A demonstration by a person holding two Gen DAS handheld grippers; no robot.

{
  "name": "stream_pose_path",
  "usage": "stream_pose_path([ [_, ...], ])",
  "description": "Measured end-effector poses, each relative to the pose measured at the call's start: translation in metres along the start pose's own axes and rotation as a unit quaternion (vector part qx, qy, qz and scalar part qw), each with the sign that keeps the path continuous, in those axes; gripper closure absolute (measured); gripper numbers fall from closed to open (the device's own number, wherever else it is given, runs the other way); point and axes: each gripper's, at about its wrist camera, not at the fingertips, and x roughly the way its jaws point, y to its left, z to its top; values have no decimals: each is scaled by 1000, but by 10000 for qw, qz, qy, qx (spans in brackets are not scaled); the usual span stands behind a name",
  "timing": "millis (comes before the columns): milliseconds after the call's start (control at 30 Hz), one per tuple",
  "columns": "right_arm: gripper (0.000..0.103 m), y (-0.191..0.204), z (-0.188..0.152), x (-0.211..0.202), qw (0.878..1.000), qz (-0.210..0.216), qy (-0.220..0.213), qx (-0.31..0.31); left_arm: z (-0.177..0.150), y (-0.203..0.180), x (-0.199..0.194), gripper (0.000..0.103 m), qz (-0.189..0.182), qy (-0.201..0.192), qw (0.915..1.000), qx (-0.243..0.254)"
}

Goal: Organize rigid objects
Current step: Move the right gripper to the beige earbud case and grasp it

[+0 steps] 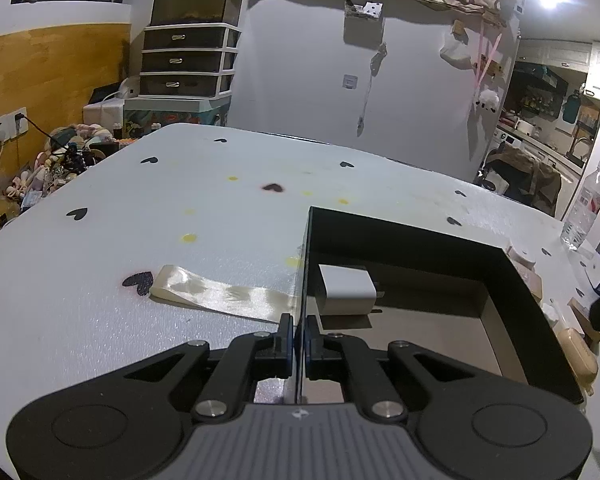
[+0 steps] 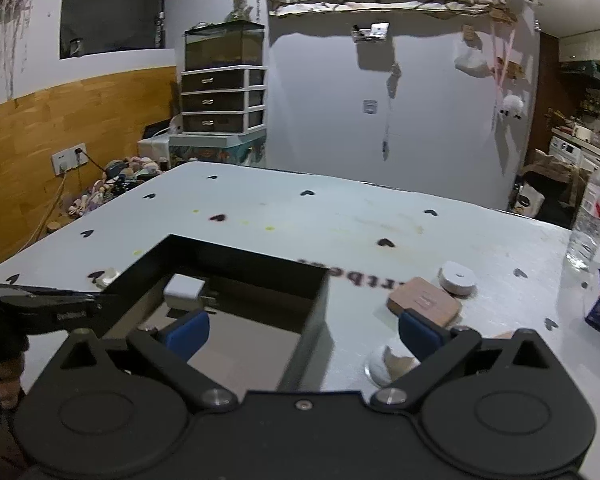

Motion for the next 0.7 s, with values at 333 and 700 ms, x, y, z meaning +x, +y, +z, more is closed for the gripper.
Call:
stream_pose_path([
  [333,1,-43,-29,-21,9988,-243,-359,245,0,0,0,98,2,-5,10000,-1],
  [700,0,-76,-77,-1,9982,-493,-25,345,-1,0,-1,98,24,-10,10000,8],
])
